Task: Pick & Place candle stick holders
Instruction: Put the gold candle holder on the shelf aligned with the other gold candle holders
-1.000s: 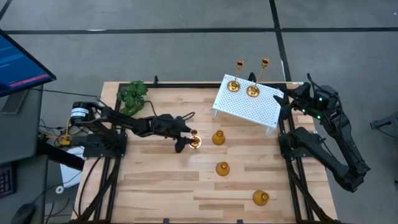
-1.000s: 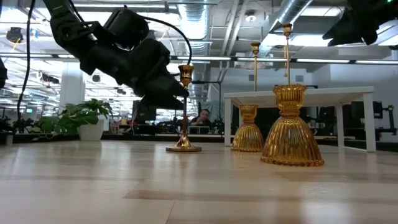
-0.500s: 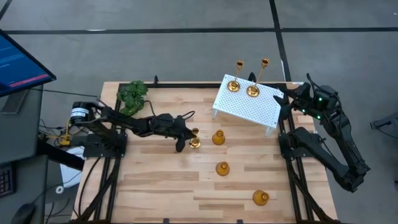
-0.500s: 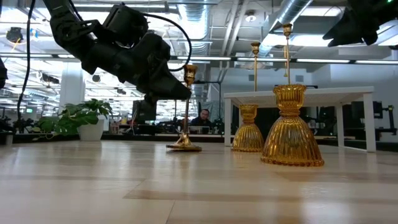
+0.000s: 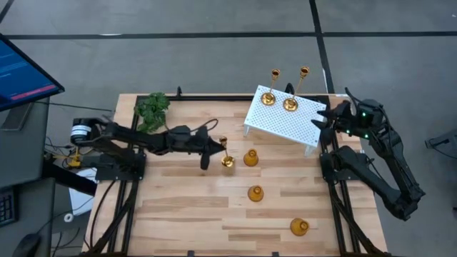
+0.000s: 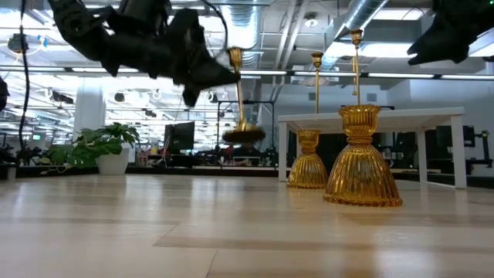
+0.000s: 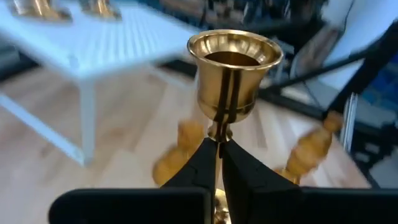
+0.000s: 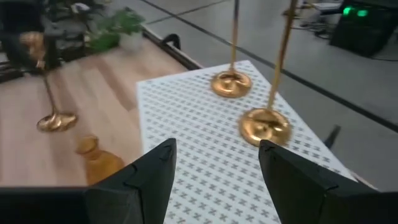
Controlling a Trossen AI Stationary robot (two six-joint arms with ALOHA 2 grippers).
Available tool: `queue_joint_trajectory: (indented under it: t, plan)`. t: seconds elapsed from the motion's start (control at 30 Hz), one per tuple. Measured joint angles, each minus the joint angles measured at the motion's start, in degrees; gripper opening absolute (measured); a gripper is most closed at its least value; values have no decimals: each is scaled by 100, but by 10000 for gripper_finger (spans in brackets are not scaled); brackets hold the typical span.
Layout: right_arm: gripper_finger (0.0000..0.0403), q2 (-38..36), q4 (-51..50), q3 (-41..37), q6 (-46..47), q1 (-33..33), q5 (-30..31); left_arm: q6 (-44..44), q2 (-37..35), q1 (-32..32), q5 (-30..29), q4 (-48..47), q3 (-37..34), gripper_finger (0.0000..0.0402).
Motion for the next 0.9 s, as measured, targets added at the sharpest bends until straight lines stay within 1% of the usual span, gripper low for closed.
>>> queue_joint_trajectory:
  t: [0.1, 0.27, 0.37, 0.5, 0.63, 0.77, 0.9]
  plan:
    - [221, 58, 78, 0, 43, 90, -198, 26, -431, 0, -281, -2, 0, 10]
    - [221, 461, 856, 0, 592, 487, -468, 98, -949, 14, -711, 5, 0, 10]
    - [221, 830, 1380, 0, 808, 895, -486, 91, -1060, 20, -749, 2, 0, 10]
    - [221, 1483, 1976, 0, 1052, 1693, -462, 48, -1053, 20, -795, -17, 0, 10]
    - [213, 2151, 2396, 0, 1071, 2706, -58, -77, -1019, 20, -819, -22, -2, 10]
    - [194, 2797, 2966, -4, 1072, 3738, 586, -150, -1019, 17, -838, 2, 1, 10]
    - [174, 3375, 3699, -2, 1070, 4576, 967, -139, -1019, 6, -835, 13, 125, 10]
